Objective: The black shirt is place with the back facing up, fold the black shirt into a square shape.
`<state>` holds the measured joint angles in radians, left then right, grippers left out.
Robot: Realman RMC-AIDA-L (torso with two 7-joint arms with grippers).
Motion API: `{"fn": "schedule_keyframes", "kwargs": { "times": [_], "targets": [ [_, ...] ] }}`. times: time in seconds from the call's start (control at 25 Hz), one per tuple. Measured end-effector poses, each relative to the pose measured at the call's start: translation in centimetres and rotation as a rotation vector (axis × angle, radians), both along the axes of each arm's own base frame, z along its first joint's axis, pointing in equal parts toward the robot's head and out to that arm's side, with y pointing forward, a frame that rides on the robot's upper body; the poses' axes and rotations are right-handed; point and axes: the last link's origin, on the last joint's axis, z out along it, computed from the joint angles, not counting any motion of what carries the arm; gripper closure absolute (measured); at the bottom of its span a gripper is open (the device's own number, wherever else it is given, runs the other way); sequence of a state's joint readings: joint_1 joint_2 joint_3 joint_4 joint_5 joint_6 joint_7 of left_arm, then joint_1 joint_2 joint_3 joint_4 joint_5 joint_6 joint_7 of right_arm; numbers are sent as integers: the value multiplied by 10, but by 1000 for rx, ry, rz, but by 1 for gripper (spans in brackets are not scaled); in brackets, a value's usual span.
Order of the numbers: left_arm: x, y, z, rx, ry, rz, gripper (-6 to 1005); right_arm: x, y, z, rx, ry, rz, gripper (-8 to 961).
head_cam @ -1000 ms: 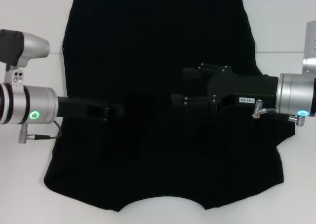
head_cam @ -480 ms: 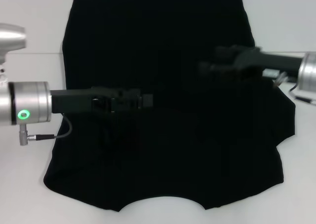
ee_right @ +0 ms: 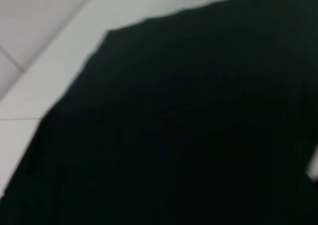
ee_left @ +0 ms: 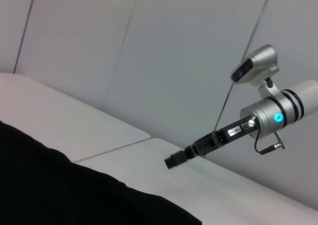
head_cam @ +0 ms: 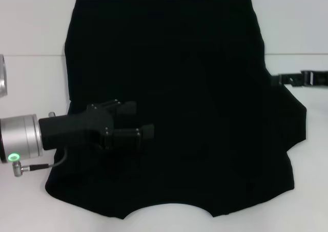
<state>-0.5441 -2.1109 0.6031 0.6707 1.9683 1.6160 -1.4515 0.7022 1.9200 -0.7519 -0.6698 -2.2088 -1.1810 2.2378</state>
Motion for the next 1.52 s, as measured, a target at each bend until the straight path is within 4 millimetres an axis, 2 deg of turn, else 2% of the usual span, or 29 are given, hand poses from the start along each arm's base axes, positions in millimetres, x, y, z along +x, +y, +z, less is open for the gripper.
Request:
{"fn": "schedule_keyframes", "kwargs": {
  "times": [0.2, 0.48, 1.08, 1.52],
  "targets": [
    [-6, -5, -10, 5, 33, -26, 51, 24, -12, 7, -14, -8, -142, 68],
    [-4, -9, -21, -42, 93, -81, 50, 52, -24, 17, 2, -26, -296, 68],
    [-2, -8, -26, -44, 112, -104, 54, 49, -21, -10, -40, -31, -316, 69],
    [0, -5, -26, -37, 118, -109, 53, 50, -23, -19, -47, -27, -324, 104]
  ]
}}
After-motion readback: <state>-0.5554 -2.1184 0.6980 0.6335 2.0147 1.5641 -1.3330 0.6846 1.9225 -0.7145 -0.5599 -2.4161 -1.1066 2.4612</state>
